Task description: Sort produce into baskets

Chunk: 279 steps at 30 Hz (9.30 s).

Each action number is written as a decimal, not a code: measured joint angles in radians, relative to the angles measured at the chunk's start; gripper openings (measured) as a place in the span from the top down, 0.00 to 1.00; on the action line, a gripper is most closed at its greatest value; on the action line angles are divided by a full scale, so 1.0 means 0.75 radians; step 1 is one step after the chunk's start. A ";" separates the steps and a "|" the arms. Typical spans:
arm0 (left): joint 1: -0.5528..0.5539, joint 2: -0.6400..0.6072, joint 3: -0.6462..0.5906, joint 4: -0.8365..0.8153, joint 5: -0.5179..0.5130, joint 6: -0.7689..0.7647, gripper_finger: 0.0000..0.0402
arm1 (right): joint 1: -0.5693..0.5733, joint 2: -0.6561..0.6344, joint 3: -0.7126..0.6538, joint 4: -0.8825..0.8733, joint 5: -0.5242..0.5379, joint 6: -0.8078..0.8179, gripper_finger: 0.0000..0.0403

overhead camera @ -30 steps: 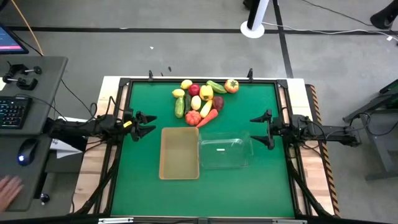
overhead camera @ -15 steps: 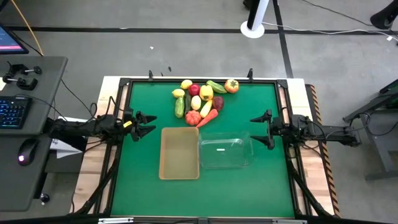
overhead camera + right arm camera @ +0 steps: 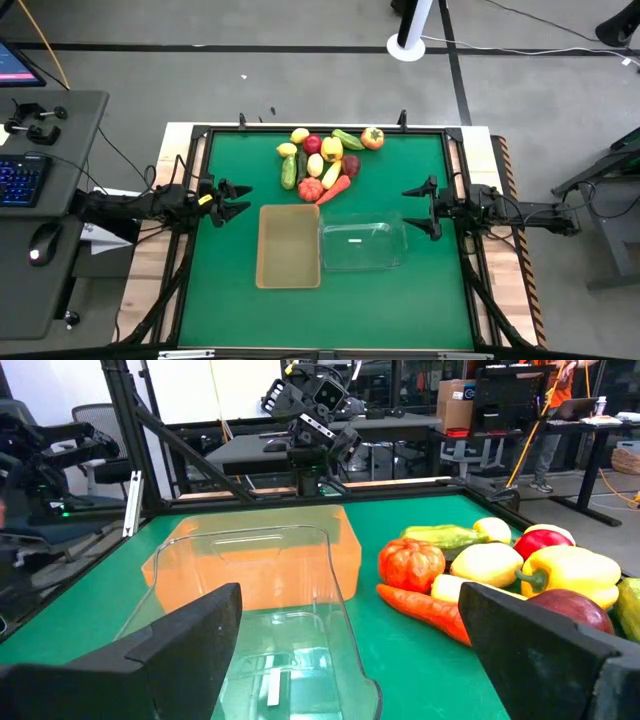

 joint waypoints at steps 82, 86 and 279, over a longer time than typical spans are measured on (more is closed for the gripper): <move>0.757 2.372 1.399 -0.794 0.270 -0.128 0.06 | 0.000 0.000 0.000 0.000 0.000 0.000 0.09; 0.751 2.390 1.393 -0.752 0.217 -0.139 0.06 | 0.000 0.000 0.000 0.000 0.000 0.000 0.09; -0.238 1.903 1.398 -1.053 0.253 -0.462 0.34 | 0.000 0.009 0.000 0.534 0.261 1.243 0.09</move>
